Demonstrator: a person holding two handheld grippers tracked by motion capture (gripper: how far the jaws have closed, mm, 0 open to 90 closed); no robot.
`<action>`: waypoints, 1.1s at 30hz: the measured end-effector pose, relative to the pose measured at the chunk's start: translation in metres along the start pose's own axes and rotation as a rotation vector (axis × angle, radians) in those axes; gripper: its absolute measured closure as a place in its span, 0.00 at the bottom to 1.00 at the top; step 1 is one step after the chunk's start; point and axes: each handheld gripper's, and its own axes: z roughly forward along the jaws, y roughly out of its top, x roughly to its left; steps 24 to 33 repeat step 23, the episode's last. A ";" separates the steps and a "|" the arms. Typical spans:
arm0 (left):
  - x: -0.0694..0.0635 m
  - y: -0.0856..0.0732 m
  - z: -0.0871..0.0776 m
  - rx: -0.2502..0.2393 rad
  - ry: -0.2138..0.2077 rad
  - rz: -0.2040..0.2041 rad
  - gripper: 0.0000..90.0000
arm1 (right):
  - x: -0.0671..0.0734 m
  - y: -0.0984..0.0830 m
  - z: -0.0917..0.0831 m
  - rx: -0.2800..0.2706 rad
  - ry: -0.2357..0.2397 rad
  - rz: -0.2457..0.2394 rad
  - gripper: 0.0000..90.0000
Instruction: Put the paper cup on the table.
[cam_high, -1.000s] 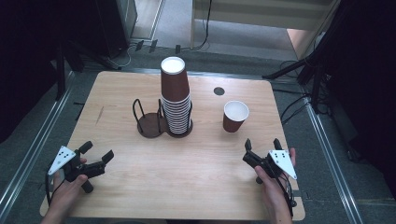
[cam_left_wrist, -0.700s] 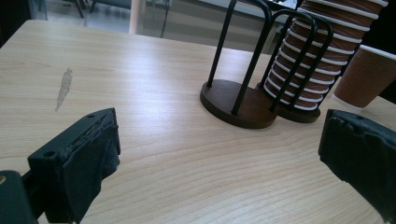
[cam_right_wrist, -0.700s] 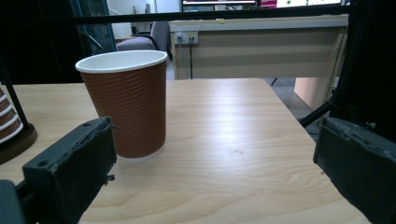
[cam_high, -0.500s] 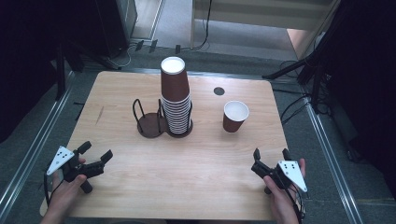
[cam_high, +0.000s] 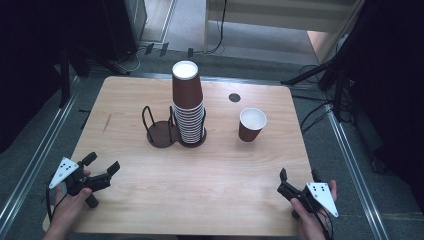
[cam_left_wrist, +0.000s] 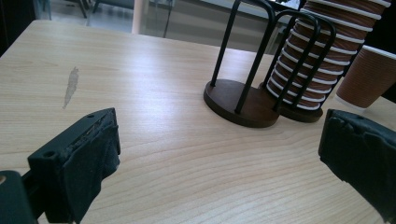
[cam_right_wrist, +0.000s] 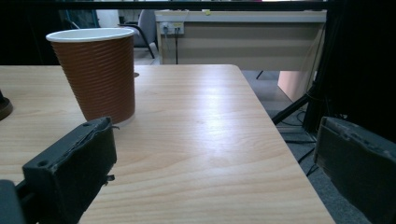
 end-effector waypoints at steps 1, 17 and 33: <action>0.000 0.000 0.000 -0.001 0.000 -0.001 0.00 | -0.001 -0.001 -0.001 -0.001 -0.003 -0.002 0.00; -0.003 -0.003 0.002 0.003 0.001 0.016 0.00 | -0.006 -0.006 -0.008 0.003 -0.031 -0.018 0.00; -0.001 -0.002 0.003 -0.007 0.014 0.003 0.00 | -0.008 -0.006 -0.008 0.001 -0.020 0.013 0.00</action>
